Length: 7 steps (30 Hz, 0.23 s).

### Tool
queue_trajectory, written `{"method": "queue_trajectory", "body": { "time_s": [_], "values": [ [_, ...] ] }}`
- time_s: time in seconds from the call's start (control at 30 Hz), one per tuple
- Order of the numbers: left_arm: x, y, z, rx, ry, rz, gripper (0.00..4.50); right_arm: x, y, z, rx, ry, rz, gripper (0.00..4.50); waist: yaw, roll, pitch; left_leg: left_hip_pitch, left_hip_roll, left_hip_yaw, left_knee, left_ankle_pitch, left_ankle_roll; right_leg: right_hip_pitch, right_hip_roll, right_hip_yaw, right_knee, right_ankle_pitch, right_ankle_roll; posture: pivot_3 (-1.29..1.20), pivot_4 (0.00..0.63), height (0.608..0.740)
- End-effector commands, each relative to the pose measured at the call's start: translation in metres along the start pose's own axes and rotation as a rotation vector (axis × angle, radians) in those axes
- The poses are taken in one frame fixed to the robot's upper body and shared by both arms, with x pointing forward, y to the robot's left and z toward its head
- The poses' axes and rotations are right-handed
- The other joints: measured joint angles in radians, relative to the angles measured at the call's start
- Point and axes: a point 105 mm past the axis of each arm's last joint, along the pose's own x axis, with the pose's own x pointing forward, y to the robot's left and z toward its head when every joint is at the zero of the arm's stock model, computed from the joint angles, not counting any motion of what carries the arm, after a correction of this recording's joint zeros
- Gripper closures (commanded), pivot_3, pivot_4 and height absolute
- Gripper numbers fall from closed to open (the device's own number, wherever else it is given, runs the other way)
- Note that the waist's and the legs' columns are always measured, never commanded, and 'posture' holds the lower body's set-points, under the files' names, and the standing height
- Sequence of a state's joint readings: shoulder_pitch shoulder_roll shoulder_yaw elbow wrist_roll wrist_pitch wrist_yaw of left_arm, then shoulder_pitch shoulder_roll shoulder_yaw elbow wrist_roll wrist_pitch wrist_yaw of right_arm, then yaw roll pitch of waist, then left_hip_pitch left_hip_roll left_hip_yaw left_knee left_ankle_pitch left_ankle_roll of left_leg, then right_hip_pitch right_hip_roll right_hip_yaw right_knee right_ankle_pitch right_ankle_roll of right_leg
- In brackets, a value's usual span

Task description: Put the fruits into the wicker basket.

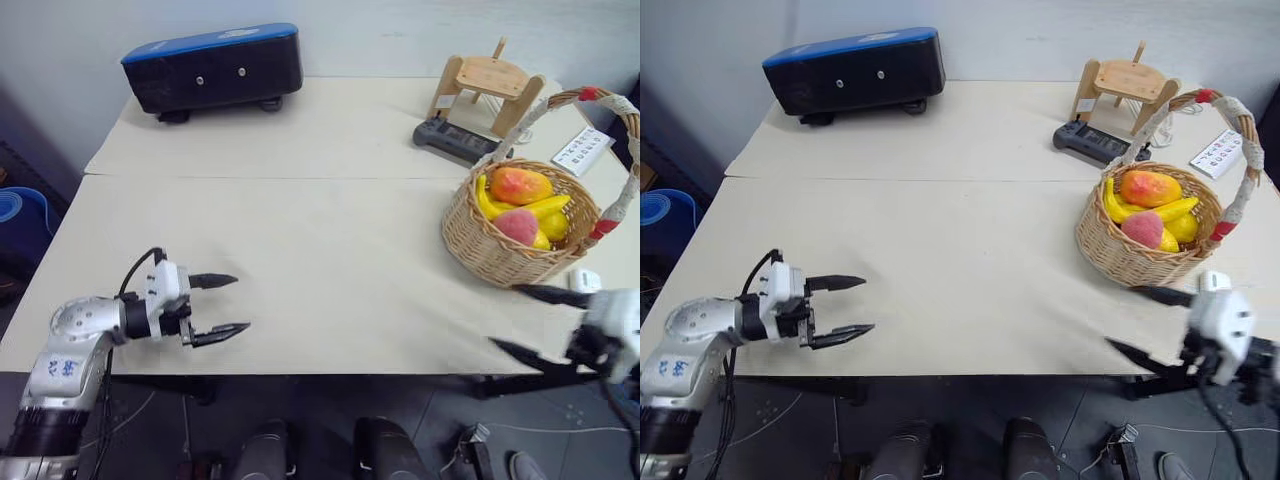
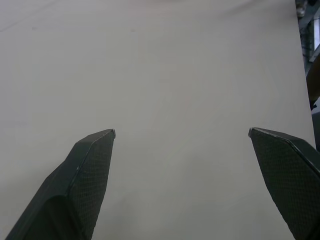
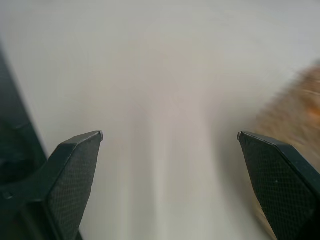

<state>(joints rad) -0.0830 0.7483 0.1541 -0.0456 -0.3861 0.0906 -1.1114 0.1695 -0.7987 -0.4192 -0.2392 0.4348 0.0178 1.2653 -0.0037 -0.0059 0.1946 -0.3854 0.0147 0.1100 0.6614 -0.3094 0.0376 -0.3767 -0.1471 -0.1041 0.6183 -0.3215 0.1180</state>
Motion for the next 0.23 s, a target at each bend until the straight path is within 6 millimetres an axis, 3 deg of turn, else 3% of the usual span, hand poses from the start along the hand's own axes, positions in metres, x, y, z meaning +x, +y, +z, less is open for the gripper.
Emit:
{"method": "queue_trajectory", "body": {
  "time_s": [0.03,0.23],
  "values": [
    [-0.001,-0.006,0.006,0.083,0.007,0.015,0.0,0.026,0.005,-0.007,-0.093,-0.05,0.091,0.04,0.004,0.0,0.0,0.0,0.0,0.0,0.0,0.0,0.0,0.0,0.0,-0.001,0.0,0.0,0.0,0.0,0.15,0.74],
    [-0.001,-0.005,0.007,0.114,-0.013,0.049,0.0,0.049,-0.003,-0.016,-0.123,-0.097,0.075,0.04,0.007,0.0,0.0,-0.001,-0.002,-0.002,0.001,0.0,0.0,0.0,-0.001,-0.003,0.0,0.0,0.0,0.0,0.15,0.74]
  ]
}}
